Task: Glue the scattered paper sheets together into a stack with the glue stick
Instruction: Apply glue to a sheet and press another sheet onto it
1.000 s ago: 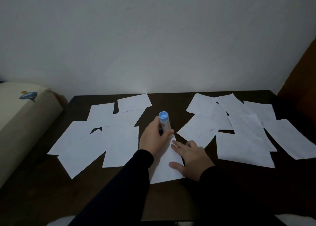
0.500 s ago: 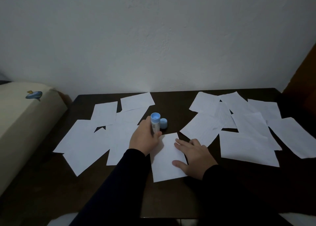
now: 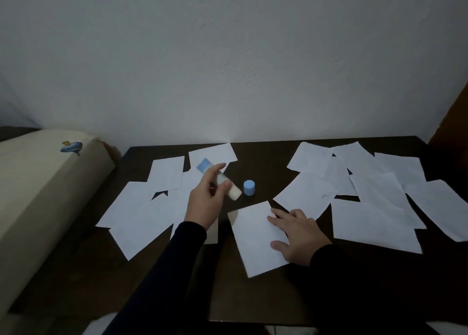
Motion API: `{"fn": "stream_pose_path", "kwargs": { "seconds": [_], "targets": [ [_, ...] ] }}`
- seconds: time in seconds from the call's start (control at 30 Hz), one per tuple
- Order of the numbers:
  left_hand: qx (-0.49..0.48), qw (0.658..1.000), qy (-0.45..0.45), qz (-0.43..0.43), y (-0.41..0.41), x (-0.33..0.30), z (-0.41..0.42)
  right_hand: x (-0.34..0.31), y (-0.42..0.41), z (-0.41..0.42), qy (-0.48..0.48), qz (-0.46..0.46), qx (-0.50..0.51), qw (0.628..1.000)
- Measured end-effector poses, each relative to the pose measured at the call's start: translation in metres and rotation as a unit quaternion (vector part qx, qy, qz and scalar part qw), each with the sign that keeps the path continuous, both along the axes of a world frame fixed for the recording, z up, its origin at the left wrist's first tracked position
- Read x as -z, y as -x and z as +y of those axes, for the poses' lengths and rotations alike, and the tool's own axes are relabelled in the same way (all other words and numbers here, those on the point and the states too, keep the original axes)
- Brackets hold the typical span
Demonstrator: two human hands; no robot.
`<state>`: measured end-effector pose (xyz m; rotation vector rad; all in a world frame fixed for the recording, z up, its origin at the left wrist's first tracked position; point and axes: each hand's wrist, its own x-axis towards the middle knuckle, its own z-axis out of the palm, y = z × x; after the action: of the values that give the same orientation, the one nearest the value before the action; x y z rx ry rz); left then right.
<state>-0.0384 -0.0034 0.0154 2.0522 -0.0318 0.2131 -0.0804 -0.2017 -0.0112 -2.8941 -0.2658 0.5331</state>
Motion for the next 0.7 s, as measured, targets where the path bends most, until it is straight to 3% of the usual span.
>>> {"fn": "stream_pose_path", "kwargs": {
  "seconds": [0.1, 0.3, 0.47, 0.7],
  "targets": [
    [0.040, 0.994, 0.094, 0.032, 0.003, 0.005, 0.007, -0.007, -0.002, -0.005, -0.001, 0.010, 0.008, 1.000],
    [-0.022, 1.000, 0.014, -0.001, 0.004, 0.015, 0.006, -0.003, 0.007, 0.004, -0.047, -0.066, 0.076, 0.994],
    [-0.074, 0.992, -0.046, 0.091, -0.005, 0.024, -0.001, 0.008, 0.018, 0.019, 0.015, -0.054, 0.047, 0.997],
    [-0.081, 0.990, -0.023, 0.110, -0.007, 0.032, -0.010, 0.010, 0.015, 0.012, -0.031, -0.017, 0.002, 0.999]
  ]
}}
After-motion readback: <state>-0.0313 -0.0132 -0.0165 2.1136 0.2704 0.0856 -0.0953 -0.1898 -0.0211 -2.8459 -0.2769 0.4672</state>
